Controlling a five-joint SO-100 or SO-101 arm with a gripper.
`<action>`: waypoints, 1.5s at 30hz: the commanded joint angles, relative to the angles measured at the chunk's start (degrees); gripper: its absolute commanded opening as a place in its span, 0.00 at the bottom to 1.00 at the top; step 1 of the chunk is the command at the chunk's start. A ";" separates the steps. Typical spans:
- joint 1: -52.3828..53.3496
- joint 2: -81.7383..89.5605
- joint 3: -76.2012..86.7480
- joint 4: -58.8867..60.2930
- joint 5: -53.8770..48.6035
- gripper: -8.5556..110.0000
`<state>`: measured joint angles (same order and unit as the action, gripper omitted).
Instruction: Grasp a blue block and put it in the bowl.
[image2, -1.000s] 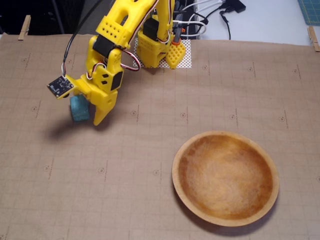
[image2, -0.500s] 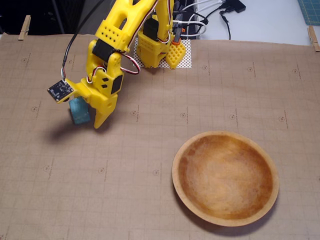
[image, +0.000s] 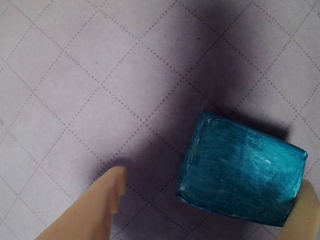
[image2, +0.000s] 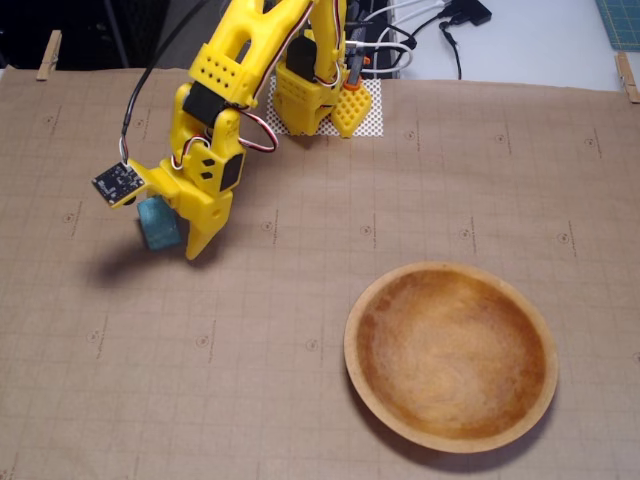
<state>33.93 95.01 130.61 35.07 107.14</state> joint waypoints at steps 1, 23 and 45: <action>-0.53 3.60 -3.43 -0.79 0.09 0.43; -1.32 2.90 -1.67 -7.12 -2.72 0.43; 4.13 -0.97 -4.57 -7.12 -2.90 0.43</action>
<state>37.18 93.60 129.73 28.92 104.68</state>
